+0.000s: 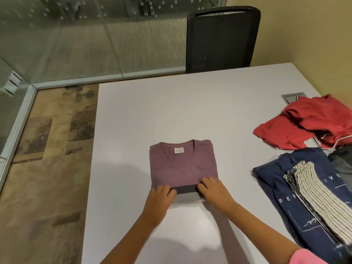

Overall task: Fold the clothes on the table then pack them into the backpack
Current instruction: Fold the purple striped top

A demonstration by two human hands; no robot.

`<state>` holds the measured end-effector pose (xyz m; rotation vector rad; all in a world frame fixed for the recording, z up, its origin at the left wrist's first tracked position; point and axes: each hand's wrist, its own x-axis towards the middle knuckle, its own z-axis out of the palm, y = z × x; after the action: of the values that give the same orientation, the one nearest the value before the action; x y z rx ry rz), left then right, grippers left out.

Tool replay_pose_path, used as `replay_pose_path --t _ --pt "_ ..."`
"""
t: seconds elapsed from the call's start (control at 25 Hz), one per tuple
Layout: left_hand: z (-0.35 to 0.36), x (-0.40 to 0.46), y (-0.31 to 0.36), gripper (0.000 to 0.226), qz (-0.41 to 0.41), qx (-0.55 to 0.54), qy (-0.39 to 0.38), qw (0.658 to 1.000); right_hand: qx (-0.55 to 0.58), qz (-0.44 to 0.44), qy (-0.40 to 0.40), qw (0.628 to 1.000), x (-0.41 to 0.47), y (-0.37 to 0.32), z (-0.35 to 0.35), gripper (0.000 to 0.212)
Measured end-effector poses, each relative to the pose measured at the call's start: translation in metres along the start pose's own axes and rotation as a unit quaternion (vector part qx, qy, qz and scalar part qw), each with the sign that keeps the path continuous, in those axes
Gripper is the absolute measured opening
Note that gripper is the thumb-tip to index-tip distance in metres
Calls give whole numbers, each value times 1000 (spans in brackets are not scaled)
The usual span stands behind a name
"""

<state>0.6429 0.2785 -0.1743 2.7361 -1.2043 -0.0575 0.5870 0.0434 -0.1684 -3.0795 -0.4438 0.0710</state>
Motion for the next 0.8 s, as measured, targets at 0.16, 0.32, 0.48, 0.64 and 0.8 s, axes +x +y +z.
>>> replay_pose_path --t 0.16,0.32,0.48,0.64,0.8 --pt "10 -32 16 48 -134 -84 13 987 82 75 -16 994 -30 1 10 37" --pt "5 -37 20 19 -317 -258 101 907 299 275 -1 914 -40 3 6 17" --pt "-11 -8 15 38 -481 -402 32 779 450 467 6 762 -25 12 -2 43" --pt "-12 3 14 43 -492 -406 -66 768 547 497 -76 669 -17 20 -9 46" --pt "-1 -2 35 40 -439 -375 -97 811 501 504 -45 702 -41 32 -11 19"
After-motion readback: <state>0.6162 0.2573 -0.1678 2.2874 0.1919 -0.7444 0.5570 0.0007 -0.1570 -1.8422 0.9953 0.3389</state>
